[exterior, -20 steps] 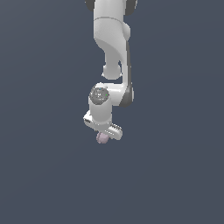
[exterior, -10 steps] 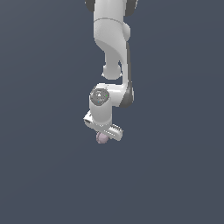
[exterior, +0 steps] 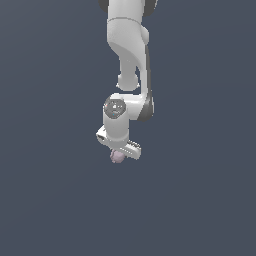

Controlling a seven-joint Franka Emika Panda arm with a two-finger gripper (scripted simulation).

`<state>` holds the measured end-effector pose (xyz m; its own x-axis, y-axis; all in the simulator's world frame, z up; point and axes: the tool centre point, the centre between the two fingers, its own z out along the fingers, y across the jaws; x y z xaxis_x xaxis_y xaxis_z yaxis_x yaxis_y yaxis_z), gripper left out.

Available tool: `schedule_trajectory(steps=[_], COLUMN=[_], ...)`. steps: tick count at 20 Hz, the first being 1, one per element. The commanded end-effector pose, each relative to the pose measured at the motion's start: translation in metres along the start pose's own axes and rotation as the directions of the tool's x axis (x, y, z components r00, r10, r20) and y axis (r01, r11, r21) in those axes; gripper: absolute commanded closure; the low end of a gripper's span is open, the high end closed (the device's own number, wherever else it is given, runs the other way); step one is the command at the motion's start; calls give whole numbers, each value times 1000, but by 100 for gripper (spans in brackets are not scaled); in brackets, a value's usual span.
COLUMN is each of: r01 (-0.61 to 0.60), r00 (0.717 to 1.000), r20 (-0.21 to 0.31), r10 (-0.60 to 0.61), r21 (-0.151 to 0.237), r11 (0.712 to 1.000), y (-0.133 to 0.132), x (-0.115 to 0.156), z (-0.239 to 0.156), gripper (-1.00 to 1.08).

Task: Pick up the object and move it to a goal position.

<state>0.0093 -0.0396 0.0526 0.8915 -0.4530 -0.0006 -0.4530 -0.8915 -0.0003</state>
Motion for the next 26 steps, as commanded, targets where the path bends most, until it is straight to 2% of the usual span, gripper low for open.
schedule_trajectory(steps=[1,8,20,26], r01=[1,0,-1,-1], r00=[1000,1000,1000,1000], r20=[-1,-1,-1,-1], r10=[-1,0,1,1], r21=[1,1,-1,-1], r11=[1000,1000,1000,1000], y=[-3,-18,-61,-79], x=[-3,-19,-63,-79], z=[-8,-51,-170,-216], gripper=[108,108,108,108])
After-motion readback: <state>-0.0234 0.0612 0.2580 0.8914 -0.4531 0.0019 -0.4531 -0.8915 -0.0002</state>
